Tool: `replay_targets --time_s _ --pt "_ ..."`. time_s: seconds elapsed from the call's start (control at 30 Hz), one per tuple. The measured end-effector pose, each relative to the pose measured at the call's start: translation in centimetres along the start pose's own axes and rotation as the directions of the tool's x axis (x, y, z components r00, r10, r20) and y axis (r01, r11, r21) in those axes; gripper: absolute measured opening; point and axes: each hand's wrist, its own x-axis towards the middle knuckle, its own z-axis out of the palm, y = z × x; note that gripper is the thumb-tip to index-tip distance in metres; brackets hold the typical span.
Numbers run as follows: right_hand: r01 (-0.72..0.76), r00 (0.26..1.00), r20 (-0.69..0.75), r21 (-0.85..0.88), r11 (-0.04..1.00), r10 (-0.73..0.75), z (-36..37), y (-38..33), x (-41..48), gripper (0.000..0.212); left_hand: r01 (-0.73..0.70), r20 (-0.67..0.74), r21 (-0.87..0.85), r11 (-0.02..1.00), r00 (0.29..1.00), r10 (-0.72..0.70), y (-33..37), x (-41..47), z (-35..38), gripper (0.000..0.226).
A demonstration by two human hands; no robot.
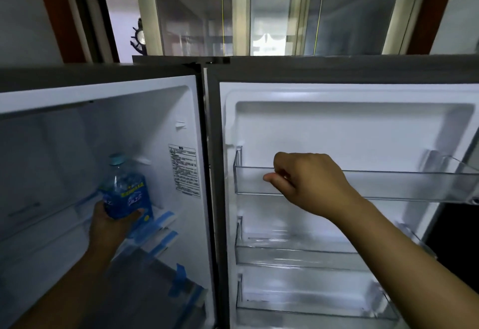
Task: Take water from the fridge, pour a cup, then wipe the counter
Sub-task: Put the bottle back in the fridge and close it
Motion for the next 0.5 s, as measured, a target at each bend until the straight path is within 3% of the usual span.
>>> replay_targets --time_s 0.23,0.37,0.5 --pt "-0.002 1.0 0.005 -0.009 1.0 0.002 0.2 0.2 0.0 0.032 0.028 0.02 0.083 0.996 0.999 -0.03 0.2 -0.5 -0.2 0.075" --pt "0.031 0.998 -0.044 -0.06 0.998 -0.033 0.4 -0.1 -0.1 0.033 0.063 -0.147 0.165 0.984 0.988 -0.039 1.0 -4.8 -0.7 0.086" --pt "0.053 0.995 -0.084 -0.103 0.993 -0.062 0.6 -0.9 -0.2 0.035 -0.005 -0.159 0.236 0.972 0.986 0.043 2.4 -10.2 -0.9 0.075"
